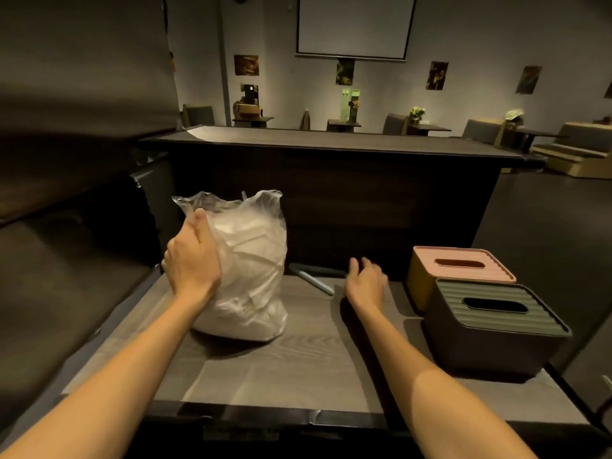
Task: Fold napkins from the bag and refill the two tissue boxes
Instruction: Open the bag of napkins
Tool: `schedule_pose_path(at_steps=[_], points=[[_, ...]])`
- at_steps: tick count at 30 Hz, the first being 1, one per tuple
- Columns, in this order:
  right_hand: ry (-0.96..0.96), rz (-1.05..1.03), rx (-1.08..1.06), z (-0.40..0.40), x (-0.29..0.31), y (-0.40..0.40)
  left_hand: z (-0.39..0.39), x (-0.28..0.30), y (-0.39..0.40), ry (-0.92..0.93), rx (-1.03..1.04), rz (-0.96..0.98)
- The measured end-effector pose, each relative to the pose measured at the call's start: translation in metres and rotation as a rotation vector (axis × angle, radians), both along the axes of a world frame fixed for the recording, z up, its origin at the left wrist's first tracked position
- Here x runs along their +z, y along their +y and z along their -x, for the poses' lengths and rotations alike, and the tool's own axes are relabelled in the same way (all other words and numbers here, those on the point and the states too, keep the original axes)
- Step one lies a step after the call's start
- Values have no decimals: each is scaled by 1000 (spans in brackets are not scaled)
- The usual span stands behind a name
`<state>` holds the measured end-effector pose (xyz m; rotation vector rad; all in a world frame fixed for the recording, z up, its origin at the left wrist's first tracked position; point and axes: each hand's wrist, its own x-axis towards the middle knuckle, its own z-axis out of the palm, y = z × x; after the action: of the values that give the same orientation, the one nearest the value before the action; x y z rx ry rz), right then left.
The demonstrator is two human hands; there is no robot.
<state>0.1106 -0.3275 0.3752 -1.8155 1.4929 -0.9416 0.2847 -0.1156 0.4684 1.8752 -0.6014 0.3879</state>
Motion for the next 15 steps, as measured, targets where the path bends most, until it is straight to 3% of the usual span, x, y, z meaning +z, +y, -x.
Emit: schedule_pose_path(at_steps=[1,3,6,10,15], points=[[-66,77,26,-2,4,14,-3,0,3,-55,-10,-62],[-302,145,308,-11,16,55,-10,-5,12,-155,-69,-106],[-456,-36,799,-35,22,121,-12,-35,32,-61,-251,-41],[-404,2,864,-59,7,145,-7,-96,41,270,-426,99],[-398,149,943,-70,8,116,-13,-106,36,308,-491,180]])
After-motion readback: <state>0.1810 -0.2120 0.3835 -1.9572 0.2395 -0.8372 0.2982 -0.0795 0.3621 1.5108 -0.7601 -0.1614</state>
